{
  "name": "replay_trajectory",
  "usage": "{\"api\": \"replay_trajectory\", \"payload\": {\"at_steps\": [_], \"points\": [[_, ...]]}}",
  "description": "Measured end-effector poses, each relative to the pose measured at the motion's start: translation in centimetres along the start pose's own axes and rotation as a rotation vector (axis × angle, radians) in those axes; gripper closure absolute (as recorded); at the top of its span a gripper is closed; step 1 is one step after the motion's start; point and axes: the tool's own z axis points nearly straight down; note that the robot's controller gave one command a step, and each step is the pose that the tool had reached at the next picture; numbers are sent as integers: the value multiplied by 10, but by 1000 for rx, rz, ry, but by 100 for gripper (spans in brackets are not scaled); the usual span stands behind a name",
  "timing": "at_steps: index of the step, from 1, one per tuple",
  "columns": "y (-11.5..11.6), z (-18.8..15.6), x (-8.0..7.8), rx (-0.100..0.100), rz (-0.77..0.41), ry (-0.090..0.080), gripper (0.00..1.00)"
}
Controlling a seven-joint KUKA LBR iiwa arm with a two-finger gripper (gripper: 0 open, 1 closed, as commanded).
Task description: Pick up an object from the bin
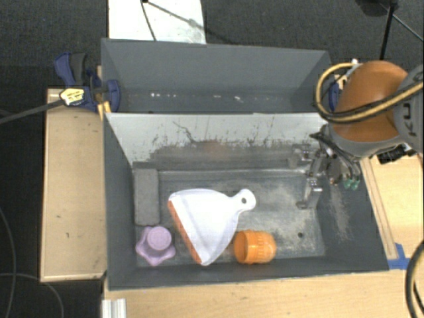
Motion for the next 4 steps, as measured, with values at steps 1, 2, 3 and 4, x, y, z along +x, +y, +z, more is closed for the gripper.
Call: {"api": "replay_trajectory", "payload": {"at_steps": [1,2,3,4], "points": [[0,-5,-2,1,-3,-8,0],[77,47,-2,1,-67,-10,0],[143,35,-9,-3,-160,-11,0],[149,40,-10,1,-272,-9,0]]}}
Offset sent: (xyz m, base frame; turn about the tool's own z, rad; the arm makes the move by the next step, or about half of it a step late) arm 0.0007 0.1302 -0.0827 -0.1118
